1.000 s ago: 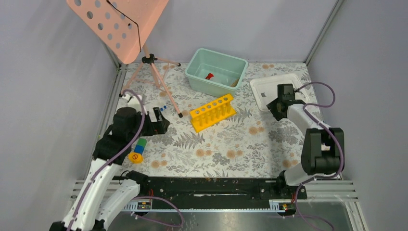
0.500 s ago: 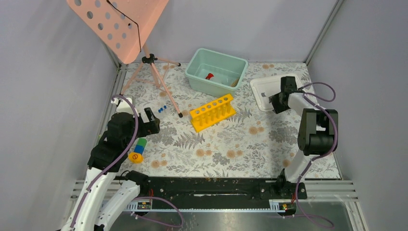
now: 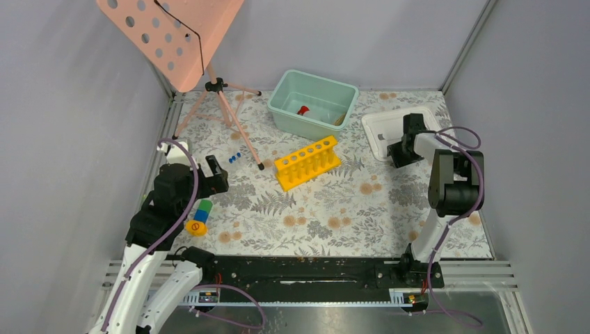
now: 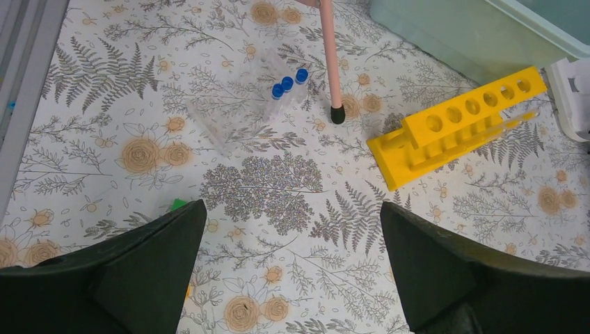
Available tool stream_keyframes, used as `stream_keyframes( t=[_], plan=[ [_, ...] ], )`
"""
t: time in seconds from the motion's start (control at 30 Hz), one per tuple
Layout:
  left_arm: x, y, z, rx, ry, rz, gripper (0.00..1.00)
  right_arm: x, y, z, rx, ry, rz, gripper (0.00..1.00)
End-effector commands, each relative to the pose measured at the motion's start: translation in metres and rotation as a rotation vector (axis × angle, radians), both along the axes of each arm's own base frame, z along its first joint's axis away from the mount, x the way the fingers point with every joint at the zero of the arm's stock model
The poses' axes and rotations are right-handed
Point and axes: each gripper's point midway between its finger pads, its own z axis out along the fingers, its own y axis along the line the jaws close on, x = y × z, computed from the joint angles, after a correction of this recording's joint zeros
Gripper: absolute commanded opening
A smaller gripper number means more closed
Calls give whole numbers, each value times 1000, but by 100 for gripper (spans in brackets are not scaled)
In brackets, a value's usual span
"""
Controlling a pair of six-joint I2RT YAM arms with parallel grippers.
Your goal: Organize the chemistry lab equipment
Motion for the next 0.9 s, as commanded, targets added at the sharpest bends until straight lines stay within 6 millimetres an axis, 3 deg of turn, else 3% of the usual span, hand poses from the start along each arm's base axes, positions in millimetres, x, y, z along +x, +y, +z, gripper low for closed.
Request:
stream_keyframes(
  t=[0.0,0.3,0.53,0.67,0.87],
  plan=[
    [0,7,14,3,-49,34,99,2,-1,-3,21,33,-43,44],
    [2,6,10,7,-32,30,99,0,4,-6,42,32,-9,19],
    [3,-4,5,-2,-16,-23,99,3,9,25,53,-97,21,1],
    [3,-12,6,-16,-24,-67,99,-4,12,40,64,-164,26,0],
    [0,-42,6,-74,-28,-235,96,-13,11,63,76,-291,-9,0]
  ],
)
